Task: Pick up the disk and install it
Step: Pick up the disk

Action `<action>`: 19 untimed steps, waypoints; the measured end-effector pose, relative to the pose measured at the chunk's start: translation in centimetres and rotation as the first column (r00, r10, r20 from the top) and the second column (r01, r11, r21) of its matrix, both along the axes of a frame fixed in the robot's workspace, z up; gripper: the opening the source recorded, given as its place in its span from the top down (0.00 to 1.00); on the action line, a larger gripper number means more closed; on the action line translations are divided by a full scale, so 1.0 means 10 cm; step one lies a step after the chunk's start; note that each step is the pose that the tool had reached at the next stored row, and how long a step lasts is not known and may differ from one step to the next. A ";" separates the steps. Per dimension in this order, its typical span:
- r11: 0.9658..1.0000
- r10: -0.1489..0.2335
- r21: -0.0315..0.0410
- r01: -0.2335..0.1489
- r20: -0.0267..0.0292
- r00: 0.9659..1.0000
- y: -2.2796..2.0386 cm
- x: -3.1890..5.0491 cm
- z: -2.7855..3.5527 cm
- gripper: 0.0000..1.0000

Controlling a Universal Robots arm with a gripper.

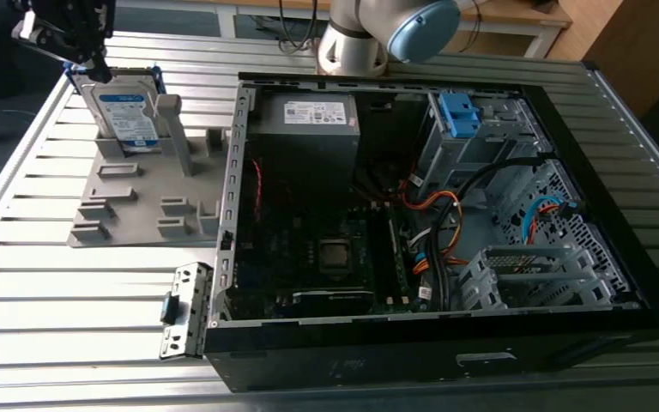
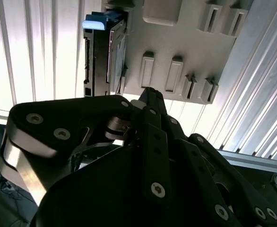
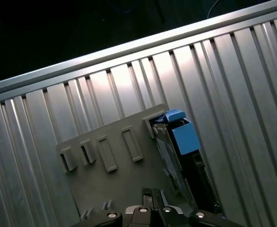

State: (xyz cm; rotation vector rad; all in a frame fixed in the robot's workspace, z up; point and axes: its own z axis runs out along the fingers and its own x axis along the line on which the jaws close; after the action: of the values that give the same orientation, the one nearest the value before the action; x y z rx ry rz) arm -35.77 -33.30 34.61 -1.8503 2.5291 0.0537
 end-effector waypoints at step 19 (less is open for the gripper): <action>0.993 0.120 0.000 -0.120 0.000 0.993 0.000 0.000 0.000 0.89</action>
State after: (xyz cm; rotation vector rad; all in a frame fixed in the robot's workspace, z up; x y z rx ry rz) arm -35.77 -33.30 34.61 -2.0008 2.4145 0.0544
